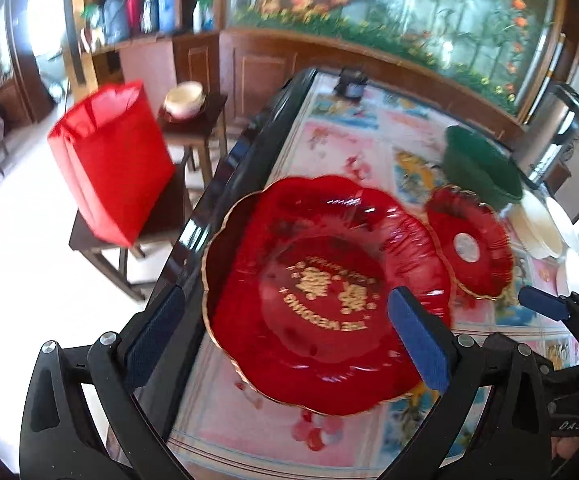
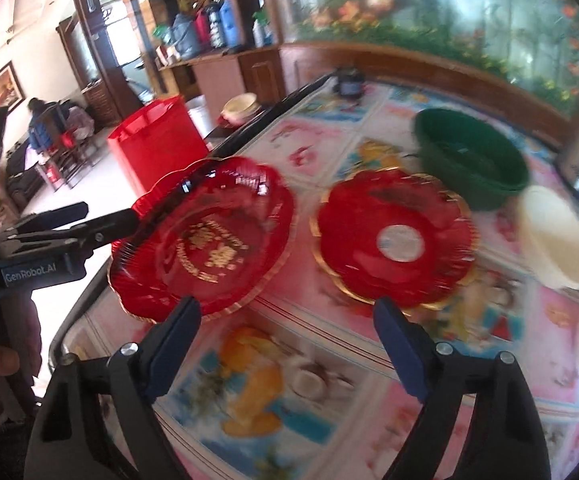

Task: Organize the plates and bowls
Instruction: 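Grasp the red 'Just Married' plate rim with the left tool and lift it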

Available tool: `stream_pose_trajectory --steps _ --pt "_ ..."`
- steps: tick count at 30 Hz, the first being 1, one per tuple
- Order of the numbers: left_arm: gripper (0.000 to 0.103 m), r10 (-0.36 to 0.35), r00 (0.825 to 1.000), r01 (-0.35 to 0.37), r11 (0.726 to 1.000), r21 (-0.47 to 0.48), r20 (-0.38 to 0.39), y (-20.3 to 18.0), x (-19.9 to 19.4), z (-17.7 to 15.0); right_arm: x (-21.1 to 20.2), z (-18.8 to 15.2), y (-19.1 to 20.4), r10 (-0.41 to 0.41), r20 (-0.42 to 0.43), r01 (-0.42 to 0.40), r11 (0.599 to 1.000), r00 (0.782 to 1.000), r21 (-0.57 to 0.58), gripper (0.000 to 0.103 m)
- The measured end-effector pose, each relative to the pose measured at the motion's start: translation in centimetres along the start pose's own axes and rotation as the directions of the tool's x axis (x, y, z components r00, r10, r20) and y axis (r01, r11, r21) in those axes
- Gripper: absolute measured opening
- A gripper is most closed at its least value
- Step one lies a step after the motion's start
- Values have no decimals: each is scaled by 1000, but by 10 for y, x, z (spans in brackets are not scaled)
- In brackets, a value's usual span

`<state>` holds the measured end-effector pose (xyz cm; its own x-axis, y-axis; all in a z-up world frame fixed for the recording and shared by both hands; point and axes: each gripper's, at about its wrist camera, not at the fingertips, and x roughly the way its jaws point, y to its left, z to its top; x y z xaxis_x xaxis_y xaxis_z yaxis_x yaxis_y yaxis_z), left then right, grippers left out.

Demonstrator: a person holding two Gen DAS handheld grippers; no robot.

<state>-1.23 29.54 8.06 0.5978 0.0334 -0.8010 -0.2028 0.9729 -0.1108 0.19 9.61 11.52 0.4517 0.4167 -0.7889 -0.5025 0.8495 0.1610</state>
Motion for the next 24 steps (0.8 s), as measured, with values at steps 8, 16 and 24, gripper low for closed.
stream_pose_trajectory --steps 8,16,24 --pt "102 -68 991 62 996 -57 -118 26 29 22 33 29 1 45 -86 -43 999 995 24 70" --pt "67 -26 980 18 999 -43 -195 34 57 29 44 34 0 83 -132 -78 996 988 41 43" --pt "21 19 981 -32 997 -66 -193 48 62 28 48 33 -5 89 -133 -84 996 987 44 22"
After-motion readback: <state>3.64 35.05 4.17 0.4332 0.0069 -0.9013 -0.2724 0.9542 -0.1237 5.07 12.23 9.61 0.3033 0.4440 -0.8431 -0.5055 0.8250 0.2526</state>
